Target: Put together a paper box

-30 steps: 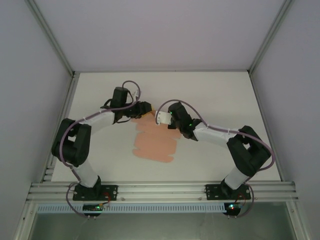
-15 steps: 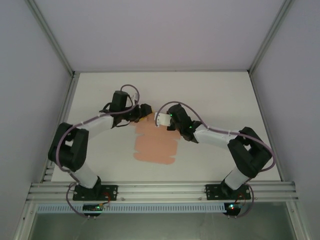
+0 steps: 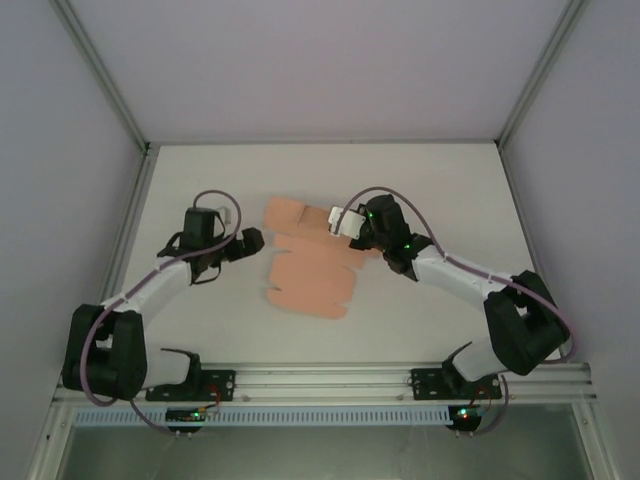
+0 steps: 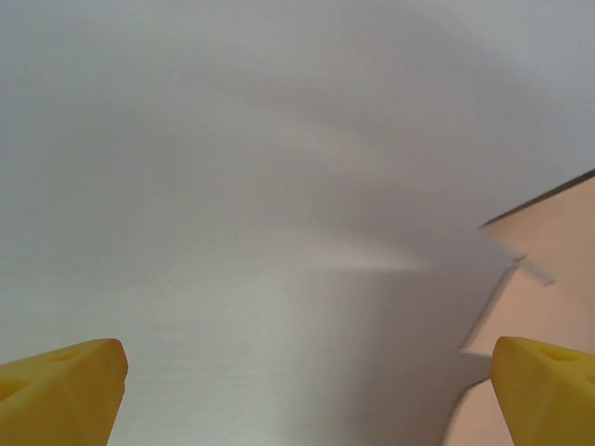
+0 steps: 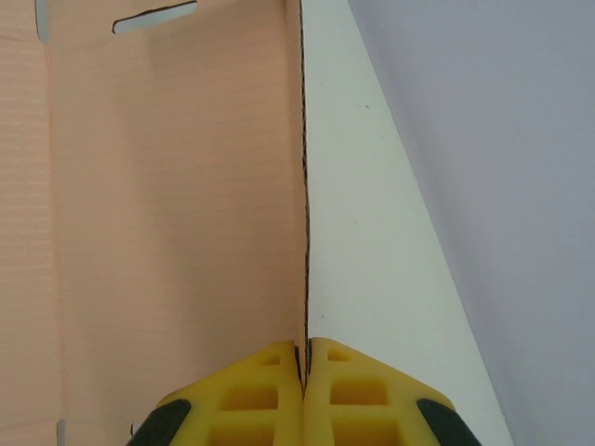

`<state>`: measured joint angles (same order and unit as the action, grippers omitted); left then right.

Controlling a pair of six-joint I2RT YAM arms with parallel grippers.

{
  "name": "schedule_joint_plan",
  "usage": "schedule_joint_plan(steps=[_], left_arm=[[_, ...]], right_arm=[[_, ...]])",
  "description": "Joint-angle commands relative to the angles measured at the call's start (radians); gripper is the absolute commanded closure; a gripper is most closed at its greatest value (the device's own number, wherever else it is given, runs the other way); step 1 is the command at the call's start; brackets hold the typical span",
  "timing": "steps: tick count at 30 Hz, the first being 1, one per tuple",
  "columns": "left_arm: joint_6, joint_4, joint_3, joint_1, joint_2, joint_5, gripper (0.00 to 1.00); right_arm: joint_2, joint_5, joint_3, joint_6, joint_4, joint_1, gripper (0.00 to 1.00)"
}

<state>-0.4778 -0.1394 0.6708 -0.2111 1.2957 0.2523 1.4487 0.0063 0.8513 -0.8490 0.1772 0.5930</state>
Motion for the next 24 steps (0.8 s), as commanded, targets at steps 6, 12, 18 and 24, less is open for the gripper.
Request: schedule_joint_plan(steps=[6, 12, 18, 24], left_arm=[[0.051, 0.097, -0.012, -0.002, 0.118, -0.045, 0.00], [0.053, 0.231, -0.033, -0.017, 0.134, 0.058, 0.00], [0.112, 0.253, -0.015, -0.065, 0.120, 0.097, 0.00], [0.096, 0.354, -0.042, -0.107, 0.142, 0.195, 0.00]], right_arm=[[-0.014, -0.062, 0.006, 0.070, 0.000, -0.008, 1.00], [-0.013, -0.070, 0.007, 0.083, 0.002, -0.009, 1.00], [-0.012, -0.059, 0.003, 0.088, 0.010, -0.006, 1.00], [-0.006, -0.072, 0.006, 0.102, 0.018, -0.002, 1.00]])
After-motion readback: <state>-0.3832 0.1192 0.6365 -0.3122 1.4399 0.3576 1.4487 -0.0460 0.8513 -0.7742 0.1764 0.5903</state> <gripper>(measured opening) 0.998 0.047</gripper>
